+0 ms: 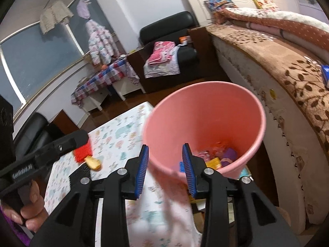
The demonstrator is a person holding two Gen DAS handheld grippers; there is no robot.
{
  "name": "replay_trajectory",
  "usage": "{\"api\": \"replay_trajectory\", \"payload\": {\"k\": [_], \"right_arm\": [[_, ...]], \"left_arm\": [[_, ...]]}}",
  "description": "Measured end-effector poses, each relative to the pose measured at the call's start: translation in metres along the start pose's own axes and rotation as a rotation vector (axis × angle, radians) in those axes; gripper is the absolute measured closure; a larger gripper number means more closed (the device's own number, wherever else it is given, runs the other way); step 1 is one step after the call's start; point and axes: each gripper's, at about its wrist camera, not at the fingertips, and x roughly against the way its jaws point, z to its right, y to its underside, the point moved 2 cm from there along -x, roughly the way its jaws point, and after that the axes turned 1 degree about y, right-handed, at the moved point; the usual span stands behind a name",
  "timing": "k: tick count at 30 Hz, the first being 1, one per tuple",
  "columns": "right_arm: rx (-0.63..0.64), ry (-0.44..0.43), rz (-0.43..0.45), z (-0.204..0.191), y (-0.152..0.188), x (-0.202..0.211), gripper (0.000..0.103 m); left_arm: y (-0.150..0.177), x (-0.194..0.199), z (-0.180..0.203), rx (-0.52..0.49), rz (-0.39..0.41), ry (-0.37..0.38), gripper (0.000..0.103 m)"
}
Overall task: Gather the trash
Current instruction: 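Move both open tools back over the table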
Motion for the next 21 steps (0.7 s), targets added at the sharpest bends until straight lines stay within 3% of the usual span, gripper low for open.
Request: {"api": "replay_trajectory", "payload": {"k": [12,17,21], "right_arm": [[0.110,-0.084,-0.047,-0.070,0.026,0.001,0.068],[0.165,-0.115,-0.089,-0.093,0.048,-0.002,0.068],[0.211,-0.124,-0.118,-0.109,0.059,-0.006,0.068]], "left_arm": [[0.027,0.082,-0.086,0.053,0.069,-0.185,0.064],[0.053,0.106,-0.121,0.085,0.059,-0.255,0.064],[0.084,0.116,-0.144,0.139,0.021,-0.257,0.064]]}}
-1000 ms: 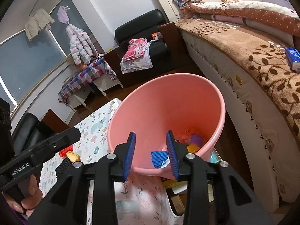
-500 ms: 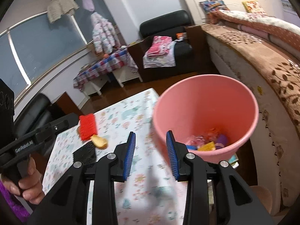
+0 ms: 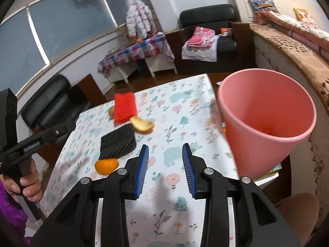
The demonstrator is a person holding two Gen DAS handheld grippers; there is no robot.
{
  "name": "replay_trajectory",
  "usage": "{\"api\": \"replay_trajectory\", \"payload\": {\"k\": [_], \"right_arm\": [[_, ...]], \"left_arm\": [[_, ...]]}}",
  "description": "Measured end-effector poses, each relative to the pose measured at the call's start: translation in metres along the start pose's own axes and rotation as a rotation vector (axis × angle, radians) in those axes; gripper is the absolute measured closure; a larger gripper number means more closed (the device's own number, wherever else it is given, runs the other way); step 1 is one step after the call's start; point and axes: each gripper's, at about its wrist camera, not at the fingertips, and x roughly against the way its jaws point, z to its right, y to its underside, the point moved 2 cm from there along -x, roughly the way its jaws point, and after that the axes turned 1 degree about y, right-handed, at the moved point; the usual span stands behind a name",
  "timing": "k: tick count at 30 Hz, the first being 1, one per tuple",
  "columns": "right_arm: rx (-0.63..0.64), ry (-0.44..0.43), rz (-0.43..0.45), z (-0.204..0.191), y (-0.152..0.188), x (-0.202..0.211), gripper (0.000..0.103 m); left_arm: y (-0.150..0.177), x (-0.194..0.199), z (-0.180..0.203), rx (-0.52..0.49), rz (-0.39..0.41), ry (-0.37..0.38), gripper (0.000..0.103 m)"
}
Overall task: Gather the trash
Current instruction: 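Move both open tools back over the table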
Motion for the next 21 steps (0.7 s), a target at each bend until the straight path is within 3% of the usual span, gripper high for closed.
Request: {"api": "replay_trajectory", "payload": {"k": [6,15,21], "right_arm": [[0.034,-0.022,-0.050,-0.020,0.009,-0.012,0.068],[0.093,-0.219,-0.180,-0.070,0.019,-0.040,0.068],[0.120,-0.238,-0.279,-0.097,0.025,-0.067,0.065]], "left_arm": [[0.033,-0.009,-0.013,0.010,-0.061,0.013,0.064],[0.041,-0.008,-0.035,0.038,-0.059,0.030,0.064],[0.050,-0.008,-0.049,0.060,-0.059,-0.001,0.064]]}}
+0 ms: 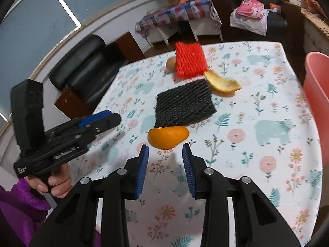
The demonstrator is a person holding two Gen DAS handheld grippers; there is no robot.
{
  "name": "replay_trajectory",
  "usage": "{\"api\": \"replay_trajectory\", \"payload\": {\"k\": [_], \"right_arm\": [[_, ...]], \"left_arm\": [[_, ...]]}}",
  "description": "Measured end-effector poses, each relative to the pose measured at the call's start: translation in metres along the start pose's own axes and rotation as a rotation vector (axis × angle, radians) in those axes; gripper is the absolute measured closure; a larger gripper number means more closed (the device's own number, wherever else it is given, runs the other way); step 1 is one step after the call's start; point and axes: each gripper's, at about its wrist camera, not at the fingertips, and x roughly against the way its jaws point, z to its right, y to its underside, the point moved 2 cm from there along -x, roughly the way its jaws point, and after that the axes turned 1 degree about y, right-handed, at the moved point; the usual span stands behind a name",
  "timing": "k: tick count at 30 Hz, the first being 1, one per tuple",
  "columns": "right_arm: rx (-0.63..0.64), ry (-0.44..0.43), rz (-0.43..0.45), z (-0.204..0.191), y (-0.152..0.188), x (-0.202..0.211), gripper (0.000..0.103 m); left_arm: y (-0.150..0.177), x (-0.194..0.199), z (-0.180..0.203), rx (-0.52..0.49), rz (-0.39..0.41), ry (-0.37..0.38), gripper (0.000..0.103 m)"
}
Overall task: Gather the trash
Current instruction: 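Move both open tools back over the table, then grasp the orange peel with the right tool while the left tool grasps the black foam net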
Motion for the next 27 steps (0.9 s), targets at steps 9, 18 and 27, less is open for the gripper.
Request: {"api": "replay_trajectory", "payload": {"k": [9,18,27], "right_arm": [[0.110,0.044,0.019,-0.028,-0.019,-0.024,0.053],[0.113,0.015,-0.037,-0.010,-0.021,-0.042,0.053],[0.149,-0.020,-0.088,-0.018,0.011,-0.028,0.053]], "left_arm": [[0.004,0.015,-0.021,0.057,0.015,0.009,0.064],[0.015,0.035,-0.026,0.095,0.045,0.002,0.064],[0.014,0.036,-0.011,0.078,0.050,-0.004,0.064]]}}
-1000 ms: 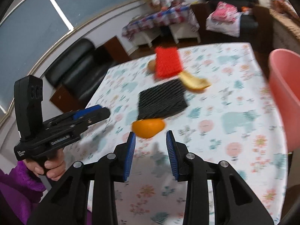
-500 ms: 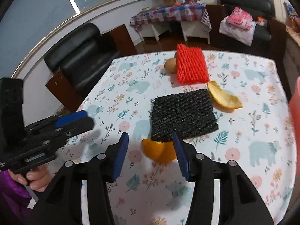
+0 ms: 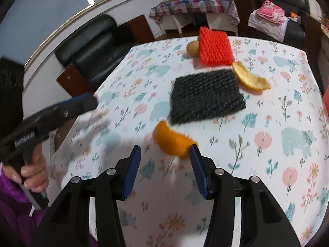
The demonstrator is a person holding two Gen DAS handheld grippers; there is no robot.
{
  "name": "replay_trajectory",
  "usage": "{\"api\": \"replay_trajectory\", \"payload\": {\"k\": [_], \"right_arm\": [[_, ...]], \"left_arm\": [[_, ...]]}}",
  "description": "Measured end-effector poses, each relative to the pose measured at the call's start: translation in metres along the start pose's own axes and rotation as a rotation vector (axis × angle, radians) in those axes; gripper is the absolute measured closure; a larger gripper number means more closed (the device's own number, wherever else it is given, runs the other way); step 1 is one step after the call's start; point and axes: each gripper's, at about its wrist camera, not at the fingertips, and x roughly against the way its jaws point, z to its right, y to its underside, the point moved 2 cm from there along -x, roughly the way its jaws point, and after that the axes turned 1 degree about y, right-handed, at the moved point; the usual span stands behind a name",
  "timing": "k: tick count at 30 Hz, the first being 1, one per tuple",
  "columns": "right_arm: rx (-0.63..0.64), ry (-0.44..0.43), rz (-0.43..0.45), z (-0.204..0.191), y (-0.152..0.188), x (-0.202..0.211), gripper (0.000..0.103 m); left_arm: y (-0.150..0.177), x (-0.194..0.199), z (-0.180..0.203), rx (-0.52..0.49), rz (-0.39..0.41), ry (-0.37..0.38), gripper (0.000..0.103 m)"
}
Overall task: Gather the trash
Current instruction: 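Grasp the orange peel with the right tool while the left tool grasps the black foam net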
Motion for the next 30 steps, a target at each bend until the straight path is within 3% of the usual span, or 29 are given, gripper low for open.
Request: {"api": "replay_trajectory", "payload": {"k": [7,13,17,22,30], "right_arm": [[0.036,0.040,0.064,0.002,-0.002,0.009,0.053],[0.113,0.069,0.020,0.002,-0.007,-0.009,0.053],[0.108,0.023,0.038,0.002,-0.009,-0.008,0.053],[0.084,0.001,0.037,0.004,-0.004,-0.002,0.087],[-0.048,0.022,0.151,0.036,0.012,0.044,0.091]], "left_arm": [[-0.001,0.001,0.008,-0.029,0.006,-0.020,0.064],[-0.001,-0.004,0.003,-0.016,-0.009,-0.042,0.064],[-0.003,-0.011,0.002,-0.027,-0.026,-0.047,0.064],[-0.014,-0.022,0.006,-0.056,-0.027,-0.041,0.064],[-0.038,-0.058,0.032,-0.104,-0.068,0.039,0.064]]}}
